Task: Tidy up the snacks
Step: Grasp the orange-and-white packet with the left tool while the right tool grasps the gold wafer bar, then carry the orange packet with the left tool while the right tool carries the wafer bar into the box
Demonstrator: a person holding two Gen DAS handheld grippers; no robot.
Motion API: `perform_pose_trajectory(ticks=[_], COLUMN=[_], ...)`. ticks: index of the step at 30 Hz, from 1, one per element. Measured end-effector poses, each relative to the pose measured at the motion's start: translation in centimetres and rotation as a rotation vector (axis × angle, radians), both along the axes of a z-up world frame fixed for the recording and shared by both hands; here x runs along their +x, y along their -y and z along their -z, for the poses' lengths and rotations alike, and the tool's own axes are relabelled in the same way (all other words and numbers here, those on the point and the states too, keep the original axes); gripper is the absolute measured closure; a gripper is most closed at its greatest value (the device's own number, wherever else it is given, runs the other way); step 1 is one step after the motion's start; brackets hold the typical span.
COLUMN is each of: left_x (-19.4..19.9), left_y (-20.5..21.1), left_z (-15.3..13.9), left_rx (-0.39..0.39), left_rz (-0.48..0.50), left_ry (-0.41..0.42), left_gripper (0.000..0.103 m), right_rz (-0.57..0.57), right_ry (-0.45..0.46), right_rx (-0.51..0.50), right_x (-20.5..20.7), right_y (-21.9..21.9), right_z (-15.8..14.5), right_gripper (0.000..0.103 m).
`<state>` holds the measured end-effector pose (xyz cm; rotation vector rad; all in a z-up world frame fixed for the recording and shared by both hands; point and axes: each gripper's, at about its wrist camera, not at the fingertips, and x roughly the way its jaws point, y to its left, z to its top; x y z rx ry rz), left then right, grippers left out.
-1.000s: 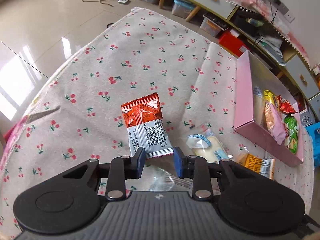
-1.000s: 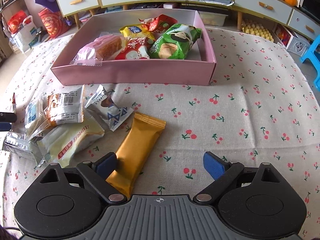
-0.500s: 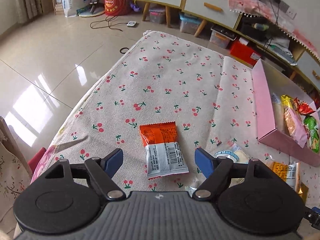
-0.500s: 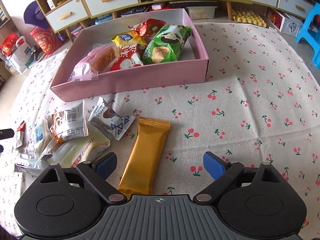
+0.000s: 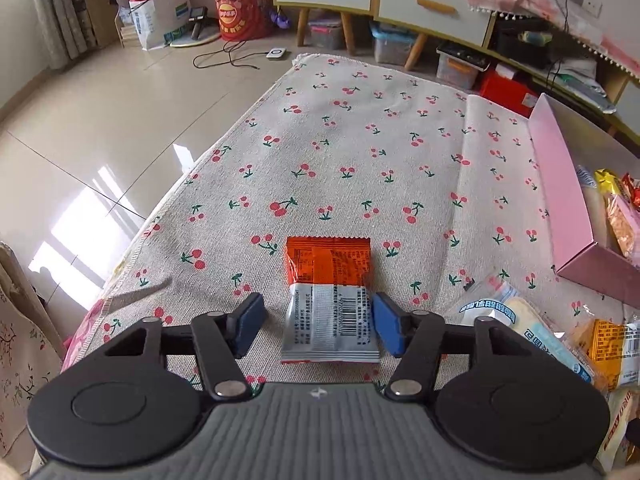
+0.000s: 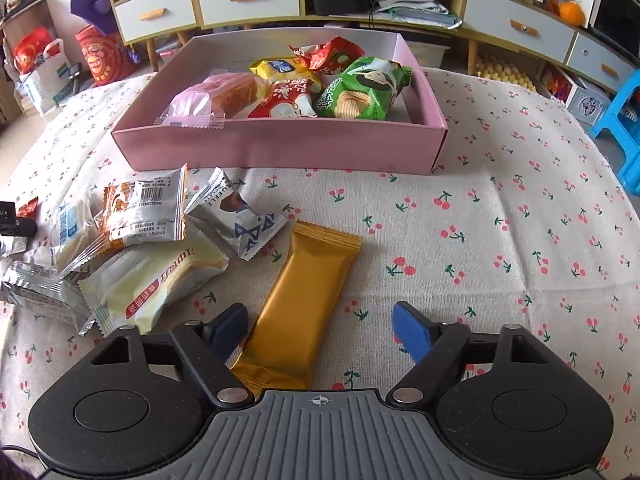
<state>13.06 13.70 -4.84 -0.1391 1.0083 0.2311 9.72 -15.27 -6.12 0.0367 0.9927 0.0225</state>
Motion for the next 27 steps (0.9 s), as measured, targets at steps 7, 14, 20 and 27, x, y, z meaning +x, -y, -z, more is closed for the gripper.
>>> perform_pose_trajectory(ticks=[7, 14, 20, 27], left_x=[-0.2, -0.5, -0.4, -0.1], left_y=[-0.1, -0.6, 0.0, 1.6], left_z=[-0.2, -1.1, -2.6, -3.4], left_rx=[-0.028, -0.172, -0.243, -0.308], left_rz=[-0.008, -0.016, 0.001, 0.055], left_ry=[-0.003, -0.002, 0.038, 0.056], left_gripper=[0.067, 0.067, 0.067, 0.067], right_rz=[0.032, 0.09, 0.109, 0.172], right_ry=[0.004, -0.025, 0.005, 0.066], right_rx=[0.037, 0.161, 0.21, 0.292], right_x=[0.0, 0.2, 1.0, 4.9], right_y=[0.7, 2.3, 3.5, 5.3], right_z=[-0.4, -1.5, -3.9, -6.6], right_gripper=[0.075, 0.075, 0.075, 0.075])
